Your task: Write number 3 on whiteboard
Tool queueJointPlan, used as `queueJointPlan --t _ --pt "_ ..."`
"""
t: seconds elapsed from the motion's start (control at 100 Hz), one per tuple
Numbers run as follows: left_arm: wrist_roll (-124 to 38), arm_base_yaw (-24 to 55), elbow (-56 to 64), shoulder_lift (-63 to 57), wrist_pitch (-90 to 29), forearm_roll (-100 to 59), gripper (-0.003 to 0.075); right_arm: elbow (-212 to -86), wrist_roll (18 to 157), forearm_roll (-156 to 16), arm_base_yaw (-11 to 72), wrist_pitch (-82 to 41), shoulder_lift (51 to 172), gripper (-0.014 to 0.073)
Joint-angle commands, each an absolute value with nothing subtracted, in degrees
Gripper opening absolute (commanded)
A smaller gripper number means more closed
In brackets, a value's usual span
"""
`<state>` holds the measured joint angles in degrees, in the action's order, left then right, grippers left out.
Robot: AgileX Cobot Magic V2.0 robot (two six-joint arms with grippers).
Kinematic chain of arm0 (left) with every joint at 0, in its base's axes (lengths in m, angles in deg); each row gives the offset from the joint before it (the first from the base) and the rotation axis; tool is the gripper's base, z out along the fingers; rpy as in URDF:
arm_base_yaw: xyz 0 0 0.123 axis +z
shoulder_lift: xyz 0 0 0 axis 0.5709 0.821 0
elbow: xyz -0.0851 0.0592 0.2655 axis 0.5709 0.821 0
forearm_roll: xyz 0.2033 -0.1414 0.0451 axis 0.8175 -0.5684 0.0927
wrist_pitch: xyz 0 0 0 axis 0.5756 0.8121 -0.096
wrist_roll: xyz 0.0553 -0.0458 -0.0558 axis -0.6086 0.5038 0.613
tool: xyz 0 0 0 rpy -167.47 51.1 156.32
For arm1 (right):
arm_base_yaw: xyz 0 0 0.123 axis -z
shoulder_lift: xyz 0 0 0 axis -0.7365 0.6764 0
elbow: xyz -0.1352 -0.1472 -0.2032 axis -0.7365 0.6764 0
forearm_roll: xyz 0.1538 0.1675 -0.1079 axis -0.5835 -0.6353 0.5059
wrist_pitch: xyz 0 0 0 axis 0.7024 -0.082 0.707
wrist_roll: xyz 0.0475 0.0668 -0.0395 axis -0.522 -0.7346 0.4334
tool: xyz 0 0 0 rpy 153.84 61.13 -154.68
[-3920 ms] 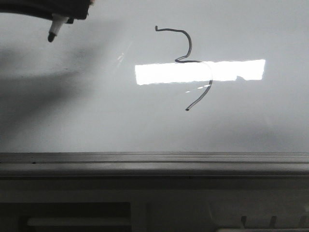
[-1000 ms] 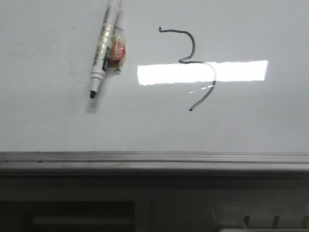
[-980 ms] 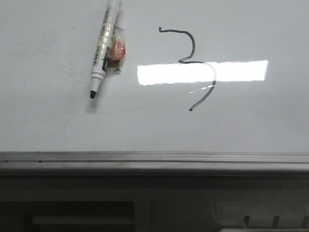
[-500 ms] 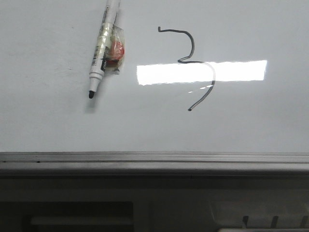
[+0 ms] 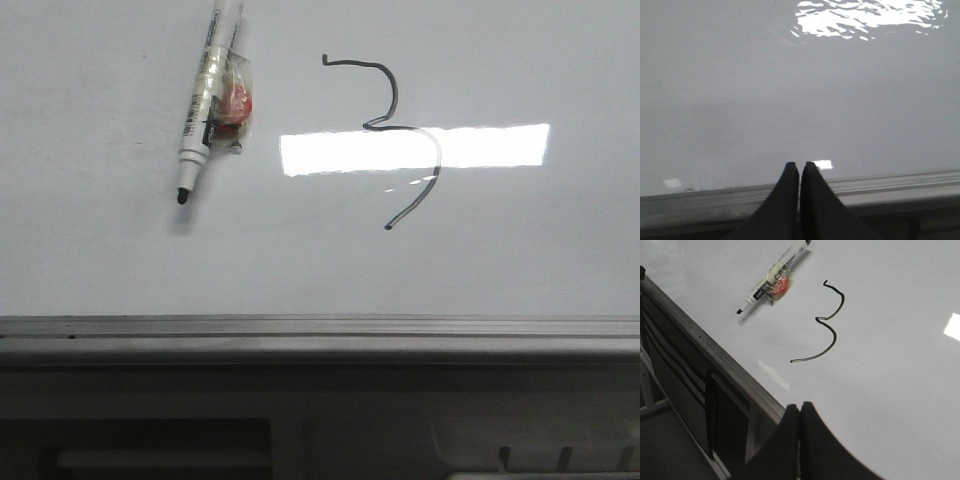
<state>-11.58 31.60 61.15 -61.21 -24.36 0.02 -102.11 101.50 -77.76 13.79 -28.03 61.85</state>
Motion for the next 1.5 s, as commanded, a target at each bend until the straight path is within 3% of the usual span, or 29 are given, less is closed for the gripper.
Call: queueJointPlan --t 0.0,0.65,0.79,0.94,1.02,1.21,1.49 --pt "-10.97 31.8 61.77 -62.36 -27.55 -0.06 -0.0021 -103.63 101.46 -78.05 14.02 -23.76 62.29 -0.0061" --pt "-10.97 31.8 61.77 -62.36 -27.55 -0.06 -0.0021 -102.51 101.46 -78.05 14.02 -23.54 62.29 -0.0061" --pt "-10.97 31.8 61.77 -62.36 -27.55 -0.06 -0.0021 -99.24 97.81 -76.49 14.77 -17.1 62.4 -0.0061" --pt "-10.97 31.8 61.77 -62.36 -27.55 -0.06 -0.002 -94.47 68.38 -48.11 20.96 -12.43 62.4 -0.0061" --pt "-10.97 31.8 61.77 -62.36 -27.55 -0.06 -0.0021 -92.41 58.74 -43.37 25.84 -12.77 62.4 -0.0061" --pt "-10.97 31.8 61.77 -62.36 -27.55 -0.06 -0.0021 -86.38 58.55 -43.37 36.45 -10.28 60.39 -0.0061" --pt "-10.97 31.8 61.77 -62.36 -27.55 -0.06 -0.0021 -86.53 58.55 -43.37 41.29 -26.17 51.76 -0.0061"
